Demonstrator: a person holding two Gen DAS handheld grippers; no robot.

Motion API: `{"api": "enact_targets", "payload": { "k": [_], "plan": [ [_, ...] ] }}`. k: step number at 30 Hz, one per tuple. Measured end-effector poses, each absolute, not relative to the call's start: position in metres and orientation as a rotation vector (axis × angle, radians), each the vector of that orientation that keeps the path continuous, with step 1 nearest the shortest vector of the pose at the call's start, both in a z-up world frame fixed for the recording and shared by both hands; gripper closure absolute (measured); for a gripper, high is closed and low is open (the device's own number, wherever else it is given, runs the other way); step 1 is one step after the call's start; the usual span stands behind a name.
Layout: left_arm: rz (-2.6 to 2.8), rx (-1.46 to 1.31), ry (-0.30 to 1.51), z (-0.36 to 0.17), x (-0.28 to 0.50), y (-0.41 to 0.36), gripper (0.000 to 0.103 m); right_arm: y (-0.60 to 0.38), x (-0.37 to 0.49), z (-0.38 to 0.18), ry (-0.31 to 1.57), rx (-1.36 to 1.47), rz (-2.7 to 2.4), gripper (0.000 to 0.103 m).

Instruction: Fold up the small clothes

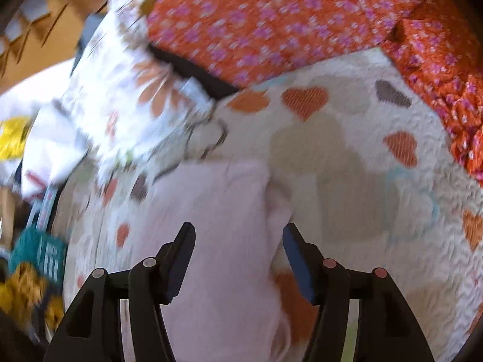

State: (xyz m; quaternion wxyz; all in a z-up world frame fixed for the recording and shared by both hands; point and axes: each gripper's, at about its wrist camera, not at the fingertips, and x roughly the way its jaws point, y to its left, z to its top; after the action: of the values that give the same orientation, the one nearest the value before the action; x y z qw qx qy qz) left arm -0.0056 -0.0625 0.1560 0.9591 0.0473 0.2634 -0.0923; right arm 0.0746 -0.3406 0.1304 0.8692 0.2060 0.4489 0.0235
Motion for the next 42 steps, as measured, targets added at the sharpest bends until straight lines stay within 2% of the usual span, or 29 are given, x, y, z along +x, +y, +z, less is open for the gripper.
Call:
{"api": "enact_targets", "payload": {
  "k": [2, 8, 12, 20, 28, 42],
  "plan": [
    [-0.213, 0.033, 0.529, 0.166, -0.013, -0.055, 0.0, -0.328, 0.056, 0.12, 0.972, 0.384, 0.067, 0.038],
    [-0.13, -0.004, 0.562, 0.157, -0.047, -0.038, 0.0, -0.301, 0.002, 0.054, 1.225, 0.197, -0.004, 0.037],
    [-0.079, -0.065, 0.613, 0.14, -0.051, -0.028, 0.0, -0.312, -0.029, 0.067, 1.214, 0.243, -0.036, 0.037],
    [-0.113, -0.022, 0.726, 0.116, -0.034, -0.043, 0.0, -0.307, -0.049, 0.114, 1.009, 0.282, -0.025, 0.035],
    [-0.12, 0.085, 0.81, 0.087, -0.025, -0.061, 0.0, -0.293, -0.025, 0.103, 1.013, 0.246, -0.035, 0.034],
    [-0.138, 0.068, 0.91, 0.068, -0.013, -0.051, 0.0, -0.276, -0.009, 0.086, 1.047, 0.174, -0.033, 0.03]
  ]
}}
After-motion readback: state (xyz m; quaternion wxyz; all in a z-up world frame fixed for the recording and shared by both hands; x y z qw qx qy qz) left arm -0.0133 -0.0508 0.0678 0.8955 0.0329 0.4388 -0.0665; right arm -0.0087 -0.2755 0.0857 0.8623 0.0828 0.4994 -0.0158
